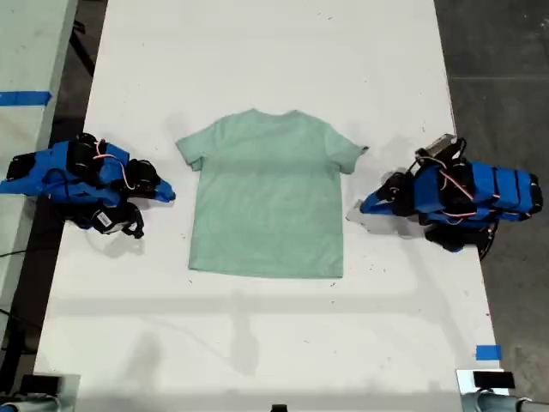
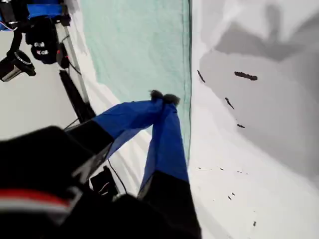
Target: Fold tshirt
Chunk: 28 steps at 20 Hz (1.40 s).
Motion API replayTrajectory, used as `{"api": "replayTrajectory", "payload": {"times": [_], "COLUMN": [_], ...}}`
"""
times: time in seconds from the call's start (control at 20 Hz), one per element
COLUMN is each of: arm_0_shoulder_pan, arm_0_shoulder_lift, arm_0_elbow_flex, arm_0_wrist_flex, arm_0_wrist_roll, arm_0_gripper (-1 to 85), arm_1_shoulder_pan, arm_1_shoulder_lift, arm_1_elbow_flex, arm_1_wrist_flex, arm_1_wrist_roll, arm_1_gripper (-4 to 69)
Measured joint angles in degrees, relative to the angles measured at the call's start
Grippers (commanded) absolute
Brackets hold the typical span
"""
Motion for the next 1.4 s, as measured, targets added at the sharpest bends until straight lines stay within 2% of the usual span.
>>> {"api": "replayTrajectory", "payload": {"times": [0.25, 0.45, 0.6, 0.95, 1.15, 1.4], "arm_0_shoulder_pan": [-2.7, -6.6, -10.5, -21.7, -27.1, -33.4], "arm_0_shoulder_lift": [-8.4, -23.3, -36.3, -56.8, -68.3, -79.3], "arm_0_elbow_flex": [-5.3, -20.5, -33.6, -59.5, -71.5, -84.0], "arm_0_wrist_flex": [-1.7, -1.2, 1.8, 10.9, 16.6, 21.9], "arm_0_wrist_roll": [1.2, 6.9, 13.1, 26.1, 31.1, 36.1], "arm_0_gripper": [0.0, 0.0, 0.0, 0.0, 0.0, 0.0], "arm_1_shoulder_pan": [0.1, 4.7, 9.7, 23.9, 31.1, 36.3], "arm_1_shoulder_lift": [-6.9, -22.4, -35.4, -62.0, -72.9, -83.2], "arm_1_elbow_flex": [-8.1, -22.3, -34.7, -65.2, -77.0, -88.2], "arm_1_wrist_flex": [2.3, 3.4, 5.5, 16.2, 19.8, 21.9], "arm_1_wrist_roll": [-3.8, -11.9, -21.0, -41.1, -49.1, -55.8], "arm_1_gripper": [-1.7, -1.7, -1.7, -1.7, -1.7, -1.7]}}
